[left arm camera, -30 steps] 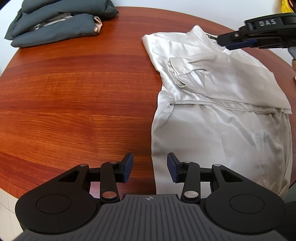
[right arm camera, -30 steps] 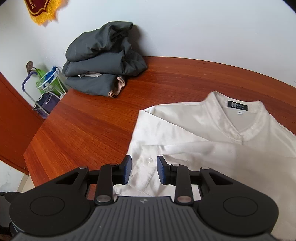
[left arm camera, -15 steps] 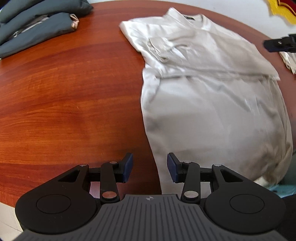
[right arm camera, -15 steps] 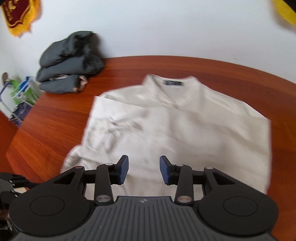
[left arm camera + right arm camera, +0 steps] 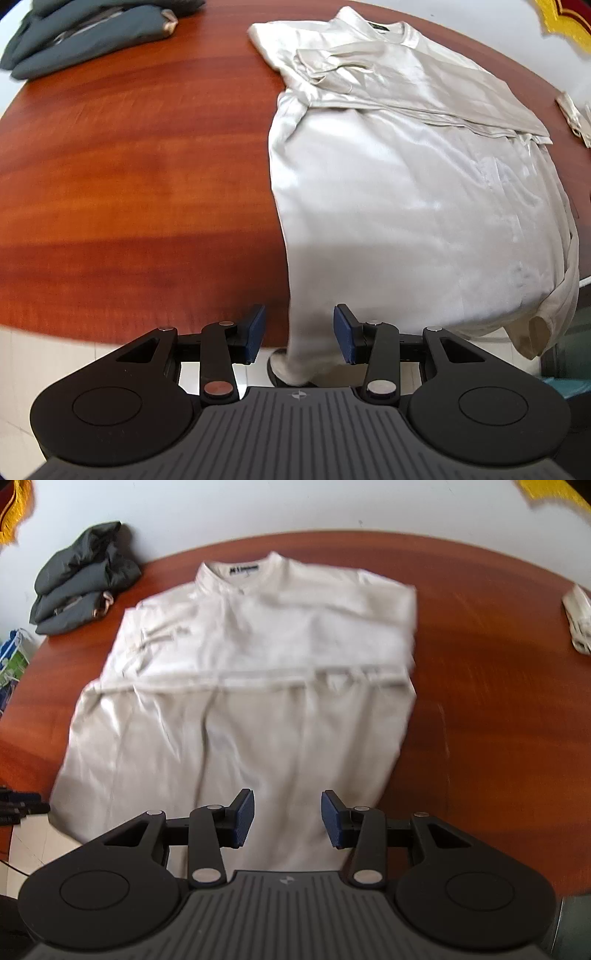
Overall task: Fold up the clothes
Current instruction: 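Move both open grippers to the shirt hem, then grasp the hem with the left gripper while the right gripper grasps the hem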
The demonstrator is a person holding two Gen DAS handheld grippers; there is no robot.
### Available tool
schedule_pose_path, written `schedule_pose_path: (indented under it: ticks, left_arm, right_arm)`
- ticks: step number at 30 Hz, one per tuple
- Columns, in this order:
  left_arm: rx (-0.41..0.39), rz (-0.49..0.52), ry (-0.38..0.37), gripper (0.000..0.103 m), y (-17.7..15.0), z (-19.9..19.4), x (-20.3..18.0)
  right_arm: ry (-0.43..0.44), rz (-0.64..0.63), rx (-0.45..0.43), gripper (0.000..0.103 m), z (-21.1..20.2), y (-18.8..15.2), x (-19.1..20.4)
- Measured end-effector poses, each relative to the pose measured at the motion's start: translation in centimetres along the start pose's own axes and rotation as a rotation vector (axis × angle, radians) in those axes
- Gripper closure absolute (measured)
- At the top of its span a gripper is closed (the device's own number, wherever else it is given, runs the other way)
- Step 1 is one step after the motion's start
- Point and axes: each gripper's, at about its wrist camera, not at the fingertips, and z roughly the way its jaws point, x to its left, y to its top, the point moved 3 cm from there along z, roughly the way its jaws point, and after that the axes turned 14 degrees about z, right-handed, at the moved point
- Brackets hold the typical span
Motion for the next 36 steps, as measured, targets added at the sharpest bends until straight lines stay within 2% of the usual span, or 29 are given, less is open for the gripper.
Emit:
schedule_pose_path:
  ticks: [7,13,21,27,29,31,36]
  left_arm:
    - [-0.009,-0.032,0.031,0.059,-2.7,0.2,-1.7]
    - [-0.014,0.001,0.040,0.059,-4.6,1.1,-2.7]
    - [-0.012,0.070,0.053,0.059,-5.7,3.0,-2.1]
    - [-0.017,0.083,0.031,0.059,-5.9,5.9,-1.1]
    - [-0.011,0.084,0.027,0.057,-5.9,6.9,-0.7]
    - [-0.015,0.083,0.025,0.050,-6.0,7.6,-0.4]
    - [-0.045,0.084,0.008,0.052,-5.9,8.2,-0.1]
  right_arm:
    - [-0.010,0.030,0.043,0.057,0.5,-5.0,-2.9]
    - [-0.012,0.055,0.044,0.056,1.0,-7.0,-4.2]
    - [-0.033,0.061,0.039,0.052,0.2,-7.8,-6.0]
    - [-0.065,0.056,0.042,0.050,-0.2,-7.3,-7.2]
    - [-0.072,0.056,0.042,0.050,-0.4,-7.3,-7.4]
    - [-0.074,0.062,0.040,0.050,-0.6,-7.2,-7.6]
    - [-0.069,0.091,0.038,0.047,-0.8,-7.2,-8.7]
